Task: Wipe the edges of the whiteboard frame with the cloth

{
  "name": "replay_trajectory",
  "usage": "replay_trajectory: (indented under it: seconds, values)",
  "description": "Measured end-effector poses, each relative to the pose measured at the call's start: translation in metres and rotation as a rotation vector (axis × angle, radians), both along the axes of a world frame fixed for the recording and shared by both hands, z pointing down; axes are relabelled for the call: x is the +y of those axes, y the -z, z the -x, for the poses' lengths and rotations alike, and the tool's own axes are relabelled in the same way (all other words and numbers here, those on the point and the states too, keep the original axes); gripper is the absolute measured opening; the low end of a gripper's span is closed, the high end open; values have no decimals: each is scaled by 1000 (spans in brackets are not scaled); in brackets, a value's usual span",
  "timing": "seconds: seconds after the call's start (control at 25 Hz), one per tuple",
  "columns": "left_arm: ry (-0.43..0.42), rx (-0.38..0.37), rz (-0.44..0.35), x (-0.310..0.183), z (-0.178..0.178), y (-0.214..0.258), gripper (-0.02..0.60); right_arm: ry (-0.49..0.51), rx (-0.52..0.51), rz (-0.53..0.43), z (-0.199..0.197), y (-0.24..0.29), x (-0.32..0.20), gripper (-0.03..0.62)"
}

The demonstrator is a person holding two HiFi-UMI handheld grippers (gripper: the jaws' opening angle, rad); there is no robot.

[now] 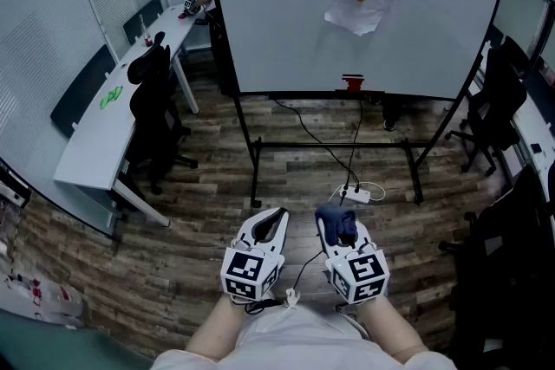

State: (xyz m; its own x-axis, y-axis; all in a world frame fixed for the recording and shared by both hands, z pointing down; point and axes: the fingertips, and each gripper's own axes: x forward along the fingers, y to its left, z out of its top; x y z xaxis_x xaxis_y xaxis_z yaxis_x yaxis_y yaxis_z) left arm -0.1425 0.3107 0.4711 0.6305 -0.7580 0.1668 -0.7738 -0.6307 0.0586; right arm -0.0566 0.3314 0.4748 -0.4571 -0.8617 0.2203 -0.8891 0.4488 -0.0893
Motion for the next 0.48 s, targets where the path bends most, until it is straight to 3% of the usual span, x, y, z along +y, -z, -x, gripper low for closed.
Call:
replay_trajectory:
  seconds: [0.24, 0.48]
  values:
    - [-27, 28, 26, 9, -13, -5, 23, -1, -2, 25, -8, -8, 6, 75]
    - [-27, 148, 96, 14, -23, -9, 24, -45, -52, 54, -28, -16, 12, 75]
